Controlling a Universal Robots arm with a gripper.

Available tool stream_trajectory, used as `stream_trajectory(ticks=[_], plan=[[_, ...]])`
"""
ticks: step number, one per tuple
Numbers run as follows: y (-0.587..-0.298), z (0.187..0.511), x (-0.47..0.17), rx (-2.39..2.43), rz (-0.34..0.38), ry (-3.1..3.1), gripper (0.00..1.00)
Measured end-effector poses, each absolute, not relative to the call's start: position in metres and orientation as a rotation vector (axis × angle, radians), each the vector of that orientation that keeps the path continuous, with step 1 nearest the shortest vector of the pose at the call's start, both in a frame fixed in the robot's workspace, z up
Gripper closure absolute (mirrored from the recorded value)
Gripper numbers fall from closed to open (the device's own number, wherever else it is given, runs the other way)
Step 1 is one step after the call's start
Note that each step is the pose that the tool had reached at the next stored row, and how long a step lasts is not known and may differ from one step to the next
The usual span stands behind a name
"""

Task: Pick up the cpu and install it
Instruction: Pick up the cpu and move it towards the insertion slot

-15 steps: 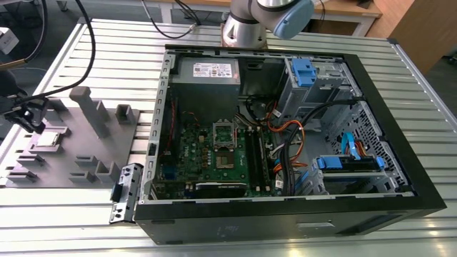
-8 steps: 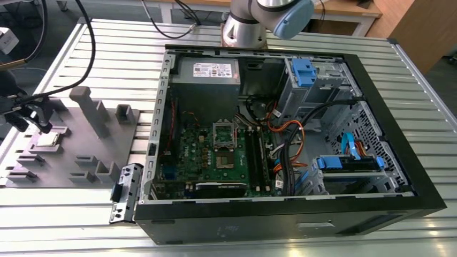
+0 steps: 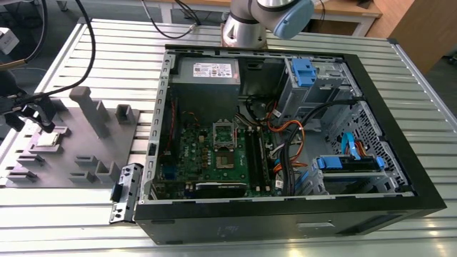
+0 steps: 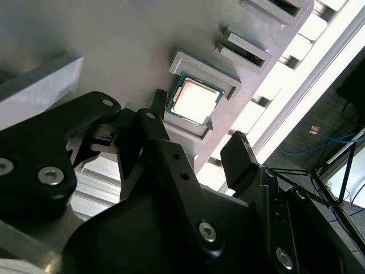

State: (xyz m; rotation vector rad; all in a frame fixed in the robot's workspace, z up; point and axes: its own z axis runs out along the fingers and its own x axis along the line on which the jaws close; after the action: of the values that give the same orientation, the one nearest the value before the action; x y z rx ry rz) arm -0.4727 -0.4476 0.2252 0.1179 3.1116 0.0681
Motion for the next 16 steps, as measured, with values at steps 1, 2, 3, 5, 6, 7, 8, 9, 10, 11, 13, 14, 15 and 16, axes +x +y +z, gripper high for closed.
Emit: stream_trajectory(ticks=[1, 2, 3, 5, 6, 7, 8, 9, 10, 11, 13, 14, 15, 16], plan=[[-0.448, 0.224, -0.473, 0.118, 0.068, 3.112, 0.35], [-0.448, 0.223, -0.473, 0.118, 0.068, 3.112, 0.35], [-0.448, 0.222, -0.473, 0.118, 0.068, 3.112, 0.35], [-0.448, 0.218, -0.473, 0.118, 0.068, 3.112, 0.35], [-0.448, 0.216, -0.473, 0.118, 0.068, 3.112, 0.35], [-0.448, 0.214, -0.473, 0.118, 0.068, 3.112, 0.35], [-0.448, 0.213, -0.473, 0.118, 0.068, 3.112, 0.35], [-0.448, 0.213, -0.473, 0.118, 0.068, 3.112, 0.35], [-0.448, 0.213, -0.473, 0.118, 0.068, 3.112, 0.35], [-0.448, 0.213, -0.473, 0.118, 0.068, 3.112, 0.35], [-0.448, 0.213, -0.473, 0.118, 0.068, 3.112, 0.35], [-0.448, 0.213, -0.473, 0.118, 0.068, 3.112, 0.35], [-0.448, 0.214, -0.473, 0.118, 0.068, 3.112, 0.35], [-0.448, 0.215, -0.473, 0.118, 0.068, 3.112, 0.35]])
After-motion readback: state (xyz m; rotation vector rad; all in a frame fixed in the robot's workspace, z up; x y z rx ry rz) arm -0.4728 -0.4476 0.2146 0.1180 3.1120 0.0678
